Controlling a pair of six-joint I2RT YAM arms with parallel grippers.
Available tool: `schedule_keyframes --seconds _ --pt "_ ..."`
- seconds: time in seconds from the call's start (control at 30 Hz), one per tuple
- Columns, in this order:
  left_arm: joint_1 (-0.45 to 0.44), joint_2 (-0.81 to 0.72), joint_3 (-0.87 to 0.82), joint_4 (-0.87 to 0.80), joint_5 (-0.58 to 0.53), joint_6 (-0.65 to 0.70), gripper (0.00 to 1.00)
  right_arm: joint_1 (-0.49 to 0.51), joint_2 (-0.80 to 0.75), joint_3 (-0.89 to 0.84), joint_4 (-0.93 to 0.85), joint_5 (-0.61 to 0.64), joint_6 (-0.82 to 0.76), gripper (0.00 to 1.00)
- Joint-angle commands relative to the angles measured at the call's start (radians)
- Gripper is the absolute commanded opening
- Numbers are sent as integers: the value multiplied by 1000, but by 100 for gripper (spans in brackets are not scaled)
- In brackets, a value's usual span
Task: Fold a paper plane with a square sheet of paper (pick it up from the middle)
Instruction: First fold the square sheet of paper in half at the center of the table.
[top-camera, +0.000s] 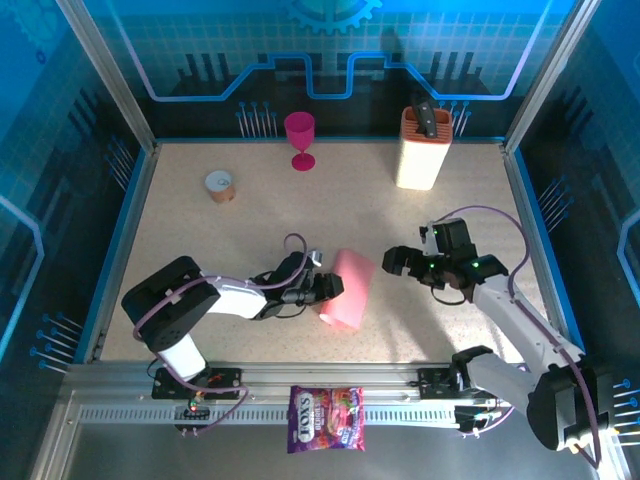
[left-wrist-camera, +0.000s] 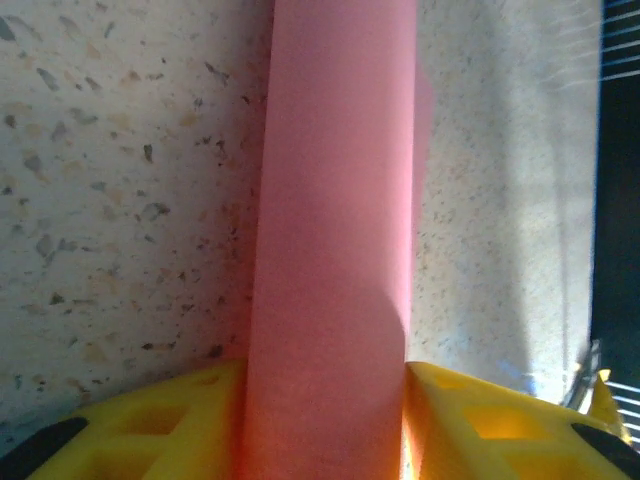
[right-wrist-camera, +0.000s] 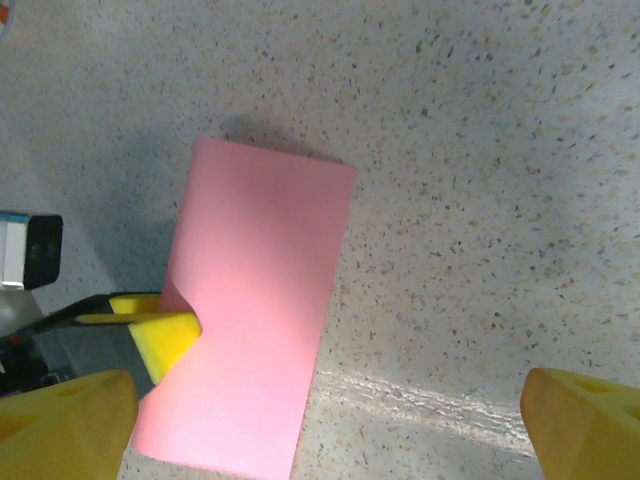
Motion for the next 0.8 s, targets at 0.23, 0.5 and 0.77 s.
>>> schedule_keyframes --seconds 0.23,0.5,0.77 --pt "-21 -55 -42 -97 -240 -10 63 91 98 4 41 -35 -30 99" --pt "-31 -137 77 -437 -362 116 64 147 204 3 154 -26 16 100" --pt "-36 -174 121 -578 -425 162 65 155 307 12 276 -96 54 97"
